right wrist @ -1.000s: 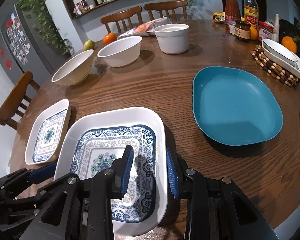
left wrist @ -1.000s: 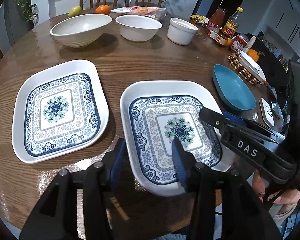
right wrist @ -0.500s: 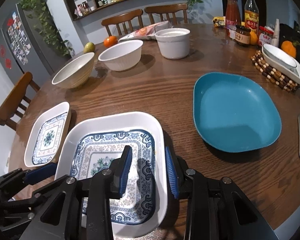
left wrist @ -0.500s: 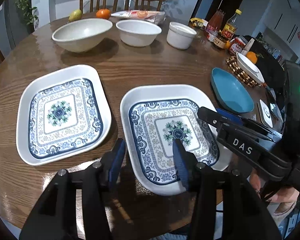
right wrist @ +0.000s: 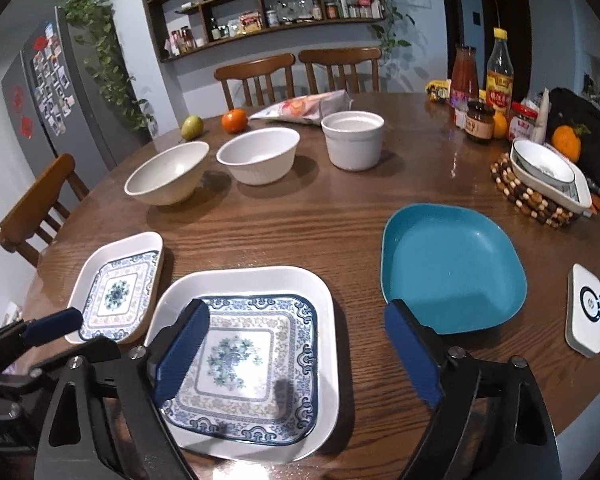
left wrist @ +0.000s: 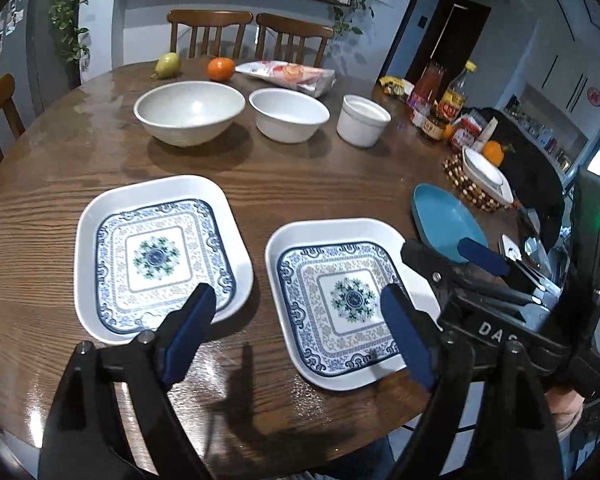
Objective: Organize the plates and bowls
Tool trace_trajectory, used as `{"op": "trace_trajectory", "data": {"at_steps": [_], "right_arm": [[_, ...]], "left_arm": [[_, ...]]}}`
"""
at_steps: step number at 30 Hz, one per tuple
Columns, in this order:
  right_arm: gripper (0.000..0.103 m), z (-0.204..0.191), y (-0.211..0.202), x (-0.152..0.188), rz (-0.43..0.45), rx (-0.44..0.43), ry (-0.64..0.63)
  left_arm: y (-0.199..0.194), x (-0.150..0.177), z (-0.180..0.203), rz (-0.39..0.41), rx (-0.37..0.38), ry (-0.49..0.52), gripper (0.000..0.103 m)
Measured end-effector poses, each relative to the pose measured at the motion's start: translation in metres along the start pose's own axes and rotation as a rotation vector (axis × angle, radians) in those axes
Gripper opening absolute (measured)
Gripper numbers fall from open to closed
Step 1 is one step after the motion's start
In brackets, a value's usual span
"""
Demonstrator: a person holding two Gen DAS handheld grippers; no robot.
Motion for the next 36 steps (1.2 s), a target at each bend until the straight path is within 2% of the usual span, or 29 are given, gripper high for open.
{"op": "trace_trajectory", "data": {"at_steps": [2,5,11,17,21,27,36], "right_arm": [[0.094,-0.004,-0.003,-0.002,0.009,-0.007,-0.007],[0.094,-0.01,-0.006,-0.003,0.017,-0.015,-0.016],[0.094,-0.025,-0.012,-0.007,0.02,-0.069,-0.014],[0.094,-0.041,-0.017,-0.012,0.039,-0.095,-0.035],[0.094,-0.055,-0.017,-0.014,0.023,-0.153,-0.041],[0.094,-0.08,-0.009,-0.019,0.007,-0.209,-0.064],[0.094,-0.117,0.021,-0.022,-0.095,-0.321,-0.053]], "left_arm": [[-0.006,-0.002,-0.004,0.017,-0.005,-0.009,0.096],[-0.014,-0.005,-0.011,0.045,-0.012,-0.023,0.102],[-0.028,-0.011,-0.034,0.093,-0.055,-0.058,0.102],[-0.043,-0.011,-0.067,0.14,-0.075,-0.14,0.102],[-0.052,-0.01,-0.088,0.155,-0.113,-0.196,0.102],[-0.06,-0.003,-0.117,0.156,-0.164,-0.254,0.102],[-0.051,0.007,-0.144,0.126,-0.204,-0.303,0.102]]}}
Point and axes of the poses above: each gripper's, at about its wrist camera, not at the fingertips, and y roughly the way its jaws point, z to its right, x to its underside, the point moved 7 cm from there along y, roughly the way its jaws point, and after that the axes turned 9 degrees about y, right-handed, at the moved point
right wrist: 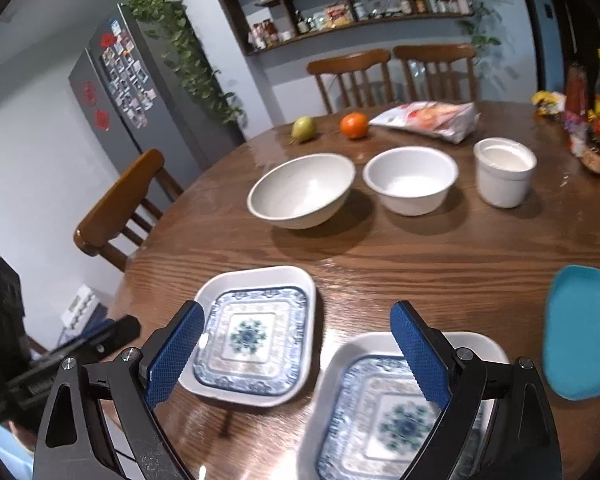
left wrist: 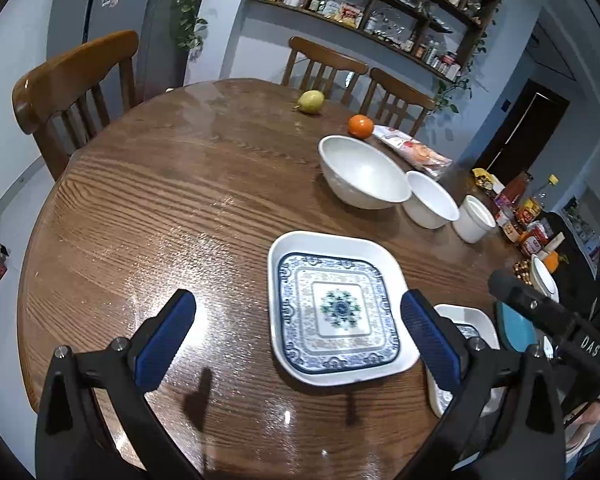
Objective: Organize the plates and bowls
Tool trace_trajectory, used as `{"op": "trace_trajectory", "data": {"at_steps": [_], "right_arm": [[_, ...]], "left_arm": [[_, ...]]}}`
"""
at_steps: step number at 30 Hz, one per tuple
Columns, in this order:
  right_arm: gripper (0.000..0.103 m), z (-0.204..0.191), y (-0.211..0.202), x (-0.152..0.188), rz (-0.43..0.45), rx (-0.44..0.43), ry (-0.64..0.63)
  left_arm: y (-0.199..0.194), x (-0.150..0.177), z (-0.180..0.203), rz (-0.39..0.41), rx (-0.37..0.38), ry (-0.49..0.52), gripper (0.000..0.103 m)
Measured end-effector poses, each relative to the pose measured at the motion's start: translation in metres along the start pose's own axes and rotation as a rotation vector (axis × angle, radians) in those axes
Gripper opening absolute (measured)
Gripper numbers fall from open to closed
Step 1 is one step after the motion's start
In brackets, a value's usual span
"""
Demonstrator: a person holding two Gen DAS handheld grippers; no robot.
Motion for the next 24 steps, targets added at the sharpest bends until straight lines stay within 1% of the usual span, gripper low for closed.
{"op": "trace_trajectory", "data": {"at_steps": [3,5,9,13,15,16,18,21,22,24], "right_arm": [[0.094,-0.004,0.019,0.0,-0.051,-0.038,0.021],[0.094,-0.004,0.03,0.002,-0.086,-0.045,0.032],[0.094,-0.001,0.054,0.006,-0.152,-0.061,0.059],[0.093,0.0,0.068,0.008,-0.187,-0.074,0.067],[0.085,0.0,0.073,0.009,-0.197,-0.066,0.061],[0.083,0.0,0.076,0.009,-0.205,-0.061,0.057],[0.075,0.0,0.082,0.012,-0.224,-0.055,0.059],[0.069,0.002,0.088,0.015,-0.24,-0.042,0.061],[0.068,0.002,0.09,0.016,-0.243,-0.044,0.063],[0.065,0.003,0.092,0.017,-0.251,-0.051,0.068]], "left_arm": [[0.007,0.001,-0.011,-0.005,-0.026,-0.036,0.102],[0.011,0.002,-0.015,-0.008,-0.031,-0.052,0.102],[0.021,0.004,-0.02,-0.023,-0.01,-0.074,0.101],[0.029,0.008,-0.021,-0.051,0.012,-0.093,0.099],[0.033,0.01,-0.021,-0.068,0.02,-0.102,0.097],[0.035,0.011,-0.022,-0.074,0.025,-0.108,0.096],[0.037,0.011,-0.02,-0.082,0.029,-0.108,0.095],[0.04,0.012,-0.019,-0.094,0.032,-0.104,0.089],[0.04,0.012,-0.02,-0.098,0.031,-0.101,0.086],[0.042,0.012,-0.02,-0.104,0.03,-0.099,0.085]]}}
Point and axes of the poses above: each gripper's, at about its wrist camera, not at the fingertips, and y roughly the way its jaws point, z to its right, x to its underside, the point moved 7 cm from there along y, roughly the way its jaws point, and after that the axes turned 9 degrees about y, right-handed, at the moved point
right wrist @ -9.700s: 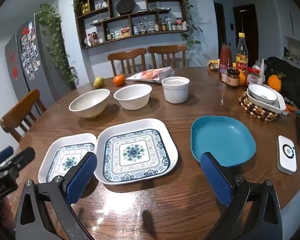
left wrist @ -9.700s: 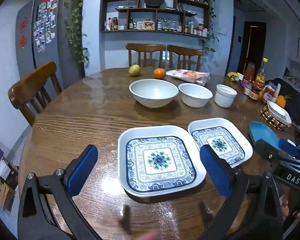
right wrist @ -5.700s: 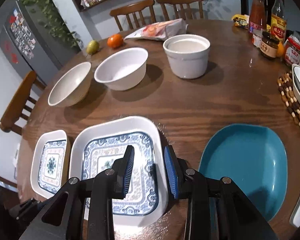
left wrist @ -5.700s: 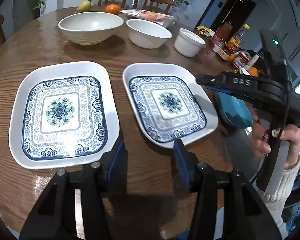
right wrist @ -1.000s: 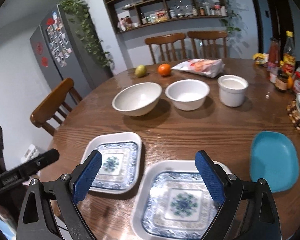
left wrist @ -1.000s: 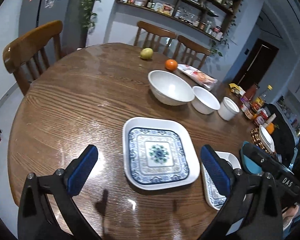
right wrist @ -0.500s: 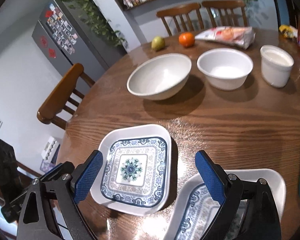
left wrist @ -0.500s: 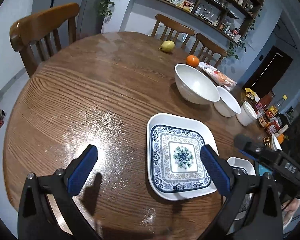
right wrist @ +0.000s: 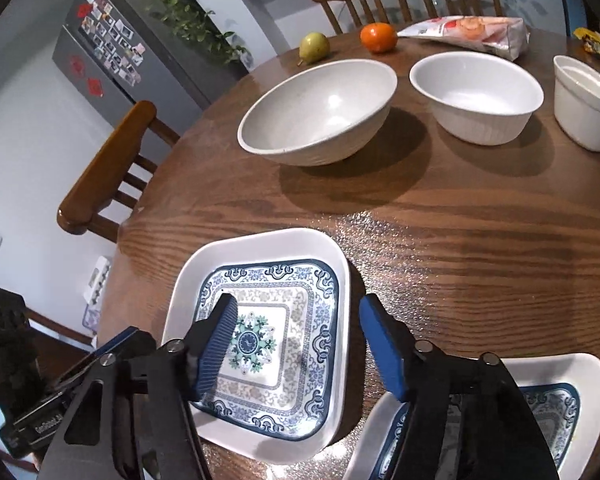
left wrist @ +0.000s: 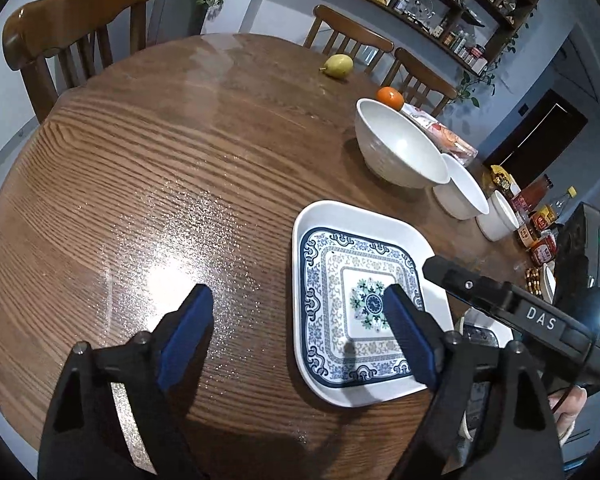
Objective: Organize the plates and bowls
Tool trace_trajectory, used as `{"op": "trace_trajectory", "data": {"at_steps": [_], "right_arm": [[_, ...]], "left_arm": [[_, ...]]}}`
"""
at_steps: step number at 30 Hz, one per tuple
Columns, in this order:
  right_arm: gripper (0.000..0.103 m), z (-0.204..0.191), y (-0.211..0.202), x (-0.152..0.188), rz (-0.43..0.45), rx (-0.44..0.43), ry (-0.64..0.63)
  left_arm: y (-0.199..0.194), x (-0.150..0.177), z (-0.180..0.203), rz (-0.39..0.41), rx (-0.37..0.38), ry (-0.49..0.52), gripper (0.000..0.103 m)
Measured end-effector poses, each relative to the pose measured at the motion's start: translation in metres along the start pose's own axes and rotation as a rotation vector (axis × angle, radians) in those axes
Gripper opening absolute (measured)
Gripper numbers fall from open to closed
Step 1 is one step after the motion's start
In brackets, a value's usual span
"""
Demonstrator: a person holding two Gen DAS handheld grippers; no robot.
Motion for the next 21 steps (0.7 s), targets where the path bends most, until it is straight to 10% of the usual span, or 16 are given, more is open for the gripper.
{"op": "trace_trajectory", "data": {"at_steps": [21], "right_arm": [[0.054,0.002,0.008,0.007,0.006,0.076,-0.044]], "left_arm": [[0.01,0.012,0.008,-0.071,0.036,0.026,0.058]]}}
Point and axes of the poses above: each gripper's, at about its wrist camera, not at the fingertips, and y roughly the way its jaws point, z to its right, x to its underside, the point moved 7 cm from there along y, roughly the way its jaws point, and after that the axes turned 9 degrees about y, right-handed, at the moved point
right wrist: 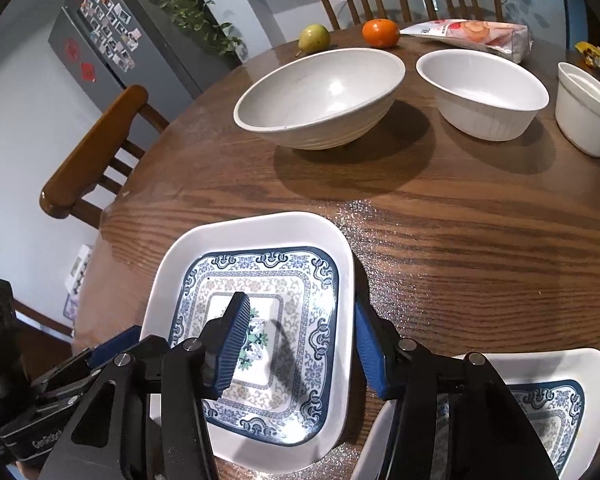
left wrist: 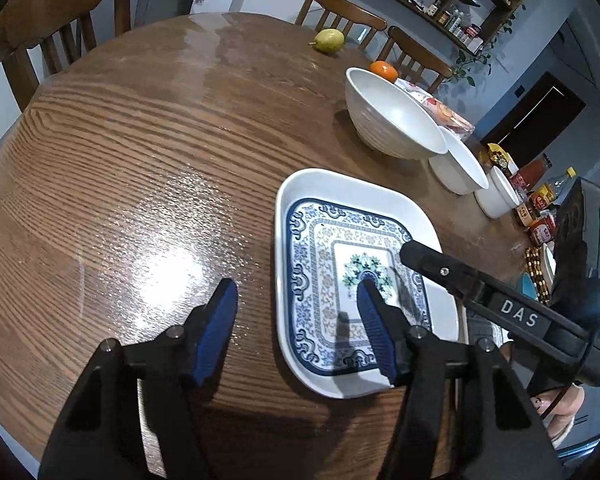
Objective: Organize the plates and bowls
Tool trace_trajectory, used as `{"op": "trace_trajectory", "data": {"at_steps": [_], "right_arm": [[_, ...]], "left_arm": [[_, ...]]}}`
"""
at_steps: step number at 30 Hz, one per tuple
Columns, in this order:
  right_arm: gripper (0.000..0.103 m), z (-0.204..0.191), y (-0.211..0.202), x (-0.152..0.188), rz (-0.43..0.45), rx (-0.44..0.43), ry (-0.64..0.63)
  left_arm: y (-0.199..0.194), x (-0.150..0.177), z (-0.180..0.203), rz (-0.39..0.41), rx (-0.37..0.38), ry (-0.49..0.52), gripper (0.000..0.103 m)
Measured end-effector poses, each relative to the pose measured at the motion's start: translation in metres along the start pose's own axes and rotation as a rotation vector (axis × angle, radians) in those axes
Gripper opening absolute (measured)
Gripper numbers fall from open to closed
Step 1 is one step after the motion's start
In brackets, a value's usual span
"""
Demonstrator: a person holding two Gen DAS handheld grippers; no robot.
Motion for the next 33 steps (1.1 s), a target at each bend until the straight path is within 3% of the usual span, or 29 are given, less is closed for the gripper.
{"op": "trace_trajectory", "data": {"at_steps": [4,16,21,33], "right_arm": [[0.054,0.0,0.0,0.0,0.006,-0.001,0.006],[0.054,-0.002,-0.001,0.004,0.017,-0.008,0.02],[0.054,-0.002,-0.002,0.006,0.009,-0.009,0.029],[0.054,-0.009,-0.026,0.004,0.078,-0.014,0.013]], "left_arm": [[0.003,0.001,0.009,-0.01,0.02,0.019,0.051],[0.007,0.001,0.02,-0.021,0.002,0.044,0.05],[-0.003,0.0,0.024,0.012,-0.032,0.068,0.05],[-0.024,-0.005,0.033,0.072,-0.027,0.112,0.05]]}}
Point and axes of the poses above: each gripper's, at about its wrist camera, not at the fingertips, and y roughly the way its jaws point, z to its right, x to its underside, the point moved 7 cm from there along y, roughly the way its jaws point, and after that the axes turned 9 degrees about y, right-handed, at the moved point
